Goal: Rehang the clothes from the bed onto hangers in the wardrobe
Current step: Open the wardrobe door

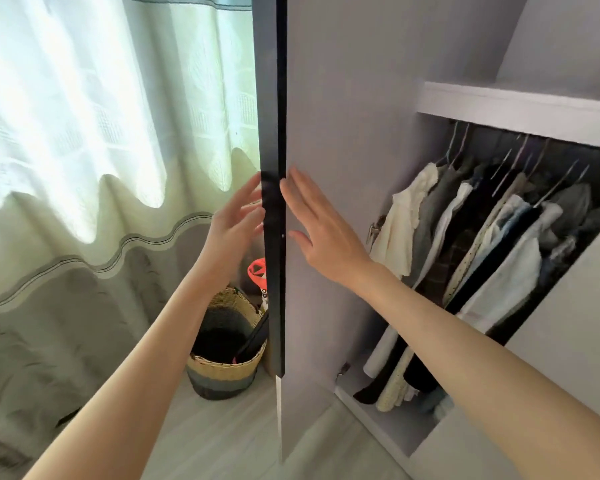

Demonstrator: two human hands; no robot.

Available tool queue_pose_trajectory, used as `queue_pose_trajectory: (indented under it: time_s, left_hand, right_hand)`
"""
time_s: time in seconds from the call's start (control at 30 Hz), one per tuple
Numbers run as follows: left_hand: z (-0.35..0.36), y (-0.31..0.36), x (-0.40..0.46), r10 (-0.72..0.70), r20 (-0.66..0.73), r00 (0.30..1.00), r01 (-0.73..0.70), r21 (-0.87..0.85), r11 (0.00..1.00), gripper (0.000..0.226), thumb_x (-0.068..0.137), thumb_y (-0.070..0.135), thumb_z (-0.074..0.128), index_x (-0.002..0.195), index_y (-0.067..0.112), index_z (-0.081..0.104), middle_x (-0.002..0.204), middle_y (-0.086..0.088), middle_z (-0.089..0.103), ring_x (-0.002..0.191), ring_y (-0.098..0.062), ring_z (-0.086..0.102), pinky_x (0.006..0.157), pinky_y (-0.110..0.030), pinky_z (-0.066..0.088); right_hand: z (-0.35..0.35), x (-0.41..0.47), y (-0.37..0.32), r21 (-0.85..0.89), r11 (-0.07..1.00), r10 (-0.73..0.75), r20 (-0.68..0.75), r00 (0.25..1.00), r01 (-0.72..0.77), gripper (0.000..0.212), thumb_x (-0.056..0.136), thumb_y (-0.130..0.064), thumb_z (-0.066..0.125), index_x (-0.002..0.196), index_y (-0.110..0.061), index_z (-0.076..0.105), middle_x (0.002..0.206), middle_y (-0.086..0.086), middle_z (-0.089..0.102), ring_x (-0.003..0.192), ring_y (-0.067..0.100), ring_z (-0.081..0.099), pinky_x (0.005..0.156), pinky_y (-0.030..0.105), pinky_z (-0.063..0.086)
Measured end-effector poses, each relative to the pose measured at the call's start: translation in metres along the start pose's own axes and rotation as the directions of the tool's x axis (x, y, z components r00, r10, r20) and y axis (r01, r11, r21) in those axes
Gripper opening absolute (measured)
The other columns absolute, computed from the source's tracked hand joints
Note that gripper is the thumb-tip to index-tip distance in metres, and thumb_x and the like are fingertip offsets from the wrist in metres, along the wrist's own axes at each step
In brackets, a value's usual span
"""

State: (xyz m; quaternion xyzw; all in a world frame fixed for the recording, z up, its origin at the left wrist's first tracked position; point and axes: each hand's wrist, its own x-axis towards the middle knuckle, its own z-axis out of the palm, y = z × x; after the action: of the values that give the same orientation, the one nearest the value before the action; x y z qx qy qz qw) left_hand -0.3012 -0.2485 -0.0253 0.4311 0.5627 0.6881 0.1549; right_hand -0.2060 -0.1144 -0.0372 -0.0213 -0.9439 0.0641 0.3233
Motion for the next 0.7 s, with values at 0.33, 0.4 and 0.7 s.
queue_pose_trajectory:
  time_s: [0.33, 0.4, 0.7]
  left_hand:
    - [-0.060, -0.029, 0.052, -0.091, -0.003, 0.996, 0.091, 0.048, 0.995, 0.047, 0.096, 0.020, 0.046, 0.142, 0.026, 0.034, 0.131, 0.003, 0.051, 0.119, -0.009, 0.051, 0.092, -0.024, 0.048]
    - [-0.060, -0.030, 0.054, -0.071, -0.048, 0.996, 0.079, 0.185, 0.980, 0.046, 0.098, 0.016, 0.042, 0.142, 0.025, 0.033, 0.134, -0.001, 0.049, 0.117, -0.008, 0.051, 0.096, -0.027, 0.047]
    - [-0.006, -0.027, 0.033, 0.522, 0.244, 0.817, -0.478, 0.793, 0.377, 0.049, 0.091, 0.023, 0.045, 0.139, 0.016, 0.035, 0.142, -0.010, 0.038, 0.136, -0.024, 0.029, 0.110, -0.041, 0.027]
  right_hand:
    - [0.038, 0.063, 0.000, -0.142, 0.990, 0.025, 0.104, 0.994, -0.010, 0.075, 0.092, -0.003, 0.051, 0.149, -0.021, 0.006, 0.157, 0.002, -0.004, 0.145, 0.021, 0.000, 0.117, 0.038, 0.015]
    - [0.041, 0.067, -0.001, -0.133, 0.991, 0.034, 0.113, 0.993, -0.019, 0.070, 0.094, -0.010, 0.048, 0.149, -0.023, 0.005, 0.157, 0.000, -0.007, 0.145, 0.018, -0.003, 0.115, 0.033, 0.010]
    - [0.003, 0.007, 0.039, -0.284, 0.930, 0.247, 0.018, 0.969, -0.232, 0.066, 0.097, -0.031, 0.043, 0.147, -0.027, -0.001, 0.157, 0.004, -0.001, 0.144, 0.020, -0.004, 0.114, 0.043, -0.003]
